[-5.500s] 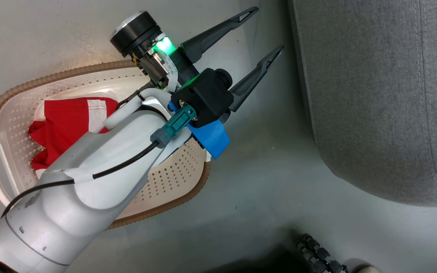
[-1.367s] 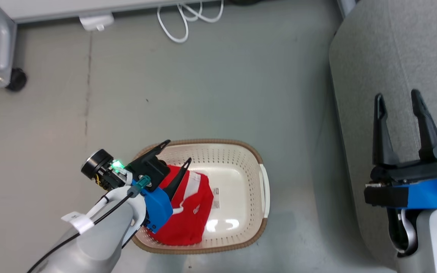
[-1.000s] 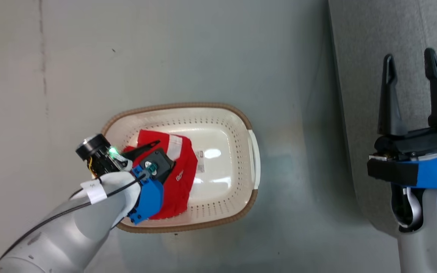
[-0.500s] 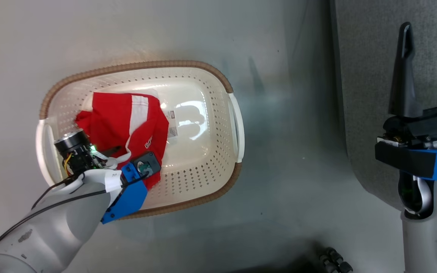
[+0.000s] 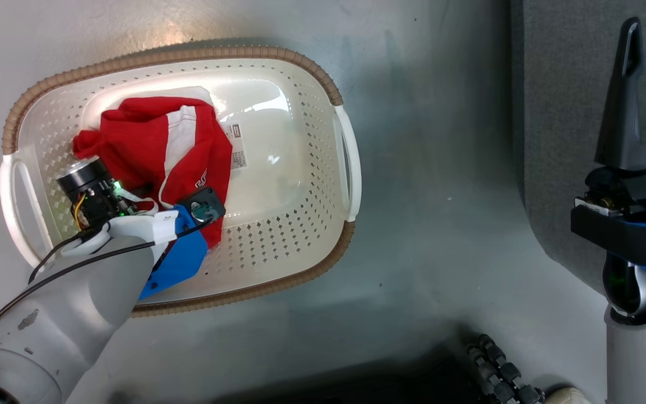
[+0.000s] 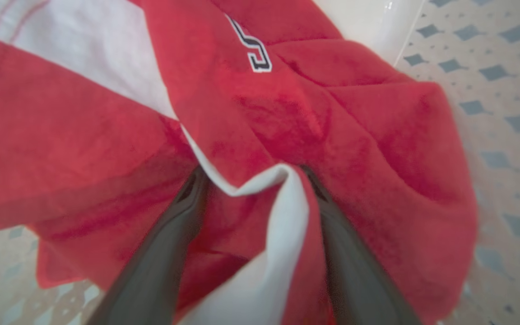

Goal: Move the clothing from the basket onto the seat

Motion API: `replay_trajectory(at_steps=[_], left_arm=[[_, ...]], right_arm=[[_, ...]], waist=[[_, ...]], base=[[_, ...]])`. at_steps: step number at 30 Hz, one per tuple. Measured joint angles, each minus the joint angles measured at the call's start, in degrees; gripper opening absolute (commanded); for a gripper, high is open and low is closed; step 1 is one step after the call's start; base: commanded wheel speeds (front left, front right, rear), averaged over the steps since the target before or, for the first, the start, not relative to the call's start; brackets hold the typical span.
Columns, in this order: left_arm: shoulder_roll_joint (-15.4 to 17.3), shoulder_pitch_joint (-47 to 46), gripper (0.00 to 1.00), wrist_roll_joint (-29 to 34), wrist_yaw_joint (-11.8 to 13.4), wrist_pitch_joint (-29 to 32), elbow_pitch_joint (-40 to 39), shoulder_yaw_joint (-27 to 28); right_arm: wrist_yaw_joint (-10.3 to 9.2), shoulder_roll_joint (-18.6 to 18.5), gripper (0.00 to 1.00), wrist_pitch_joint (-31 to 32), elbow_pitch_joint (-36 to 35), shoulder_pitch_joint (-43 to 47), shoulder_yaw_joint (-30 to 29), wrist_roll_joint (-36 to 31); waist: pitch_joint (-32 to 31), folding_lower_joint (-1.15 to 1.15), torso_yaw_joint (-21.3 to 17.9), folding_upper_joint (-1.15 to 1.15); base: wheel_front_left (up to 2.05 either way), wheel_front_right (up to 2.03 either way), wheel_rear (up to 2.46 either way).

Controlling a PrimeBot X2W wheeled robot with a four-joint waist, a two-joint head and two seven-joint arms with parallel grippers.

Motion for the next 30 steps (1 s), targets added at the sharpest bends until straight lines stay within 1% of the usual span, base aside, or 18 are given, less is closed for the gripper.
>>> replay_trajectory(at_steps=[2, 3, 4, 5, 6, 12, 18, 23, 30], left_arm=[[-0.7, -0.2, 1.0, 0.7, 0.0, 0.9, 0.5, 0.0], [-0.9, -0.2, 0.96, 0.6, 0.0, 1.2, 0.8, 0.0], [-1.0, -0.2, 0.53, 0.6, 0.0, 1.4, 1.0, 0.0], [-1.1, -0.2, 0.25, 0.7, 0.0, 1.4, 1.1, 0.0], [-1.1, -0.3, 0.0, 0.7, 0.0, 1.2, 1.3, 0.0], [-1.8, -0.5, 0.0, 1.6, 0.0, -0.4, 2.2, 0.0], [-3.0, -0.6, 0.0, 0.7, 0.0, -4.4, 2.8, 0.0], [-4.6, -0.4, 0.0, 0.4, 0.0, -7.8, 2.9, 0.0], [-6.7, 0.1, 0.0, -4.3, 0.0, -13.3, 3.1, 0.0]], right_arm=[[0.0, 0.0, 1.0, 0.0, -0.1, 0.0, -0.2, -0.2], [0.0, 0.0, 1.0, 0.0, -0.1, 0.0, -0.2, -0.4], [0.0, 0.0, 1.0, 0.0, -0.2, -0.1, -0.2, -0.6], [0.0, 0.0, 1.0, 0.0, -0.4, -0.2, -0.2, -0.6], [0.0, 0.0, 1.0, 0.0, -0.5, -0.3, -0.1, -0.6], [0.0, 0.0, 1.0, 0.0, -0.8, -0.3, -0.2, -1.0], [0.0, 0.0, 1.0, 0.0, -0.4, -0.8, -0.4, -1.3], [0.0, 0.0, 1.0, 0.0, 0.2, -1.2, -0.5, -1.7], [0.0, 0.0, 1.0, 0.0, 1.6, -1.1, -0.6, -2.3]], waist=[[0.5, 0.0, 0.2, 0.0], [0.6, 0.0, 0.3, 0.0], [0.7, 0.0, 0.4, 0.0], [0.7, -0.01, 0.5, 0.0], [0.8, 0.0, 0.5, 0.0], [0.7, -0.01, 0.9, 0.0], [-0.2, -0.01, 1.7, 0.0], [-2.2, -0.01, 2.4, 0.0], [-7.0, -0.01, 3.8, 0.0]], base=[[0.0, 0.0, 0.0], [0.0, 0.0, 0.0], [0.0, 0.0, 0.0], [0.0, 0.0, 0.0], [0.0, 0.0, 0.0], [0.0, 0.0, 0.0], [0.0, 0.0, 0.0], [0.0, 0.0, 0.0], [0.0, 0.0, 0.0]])
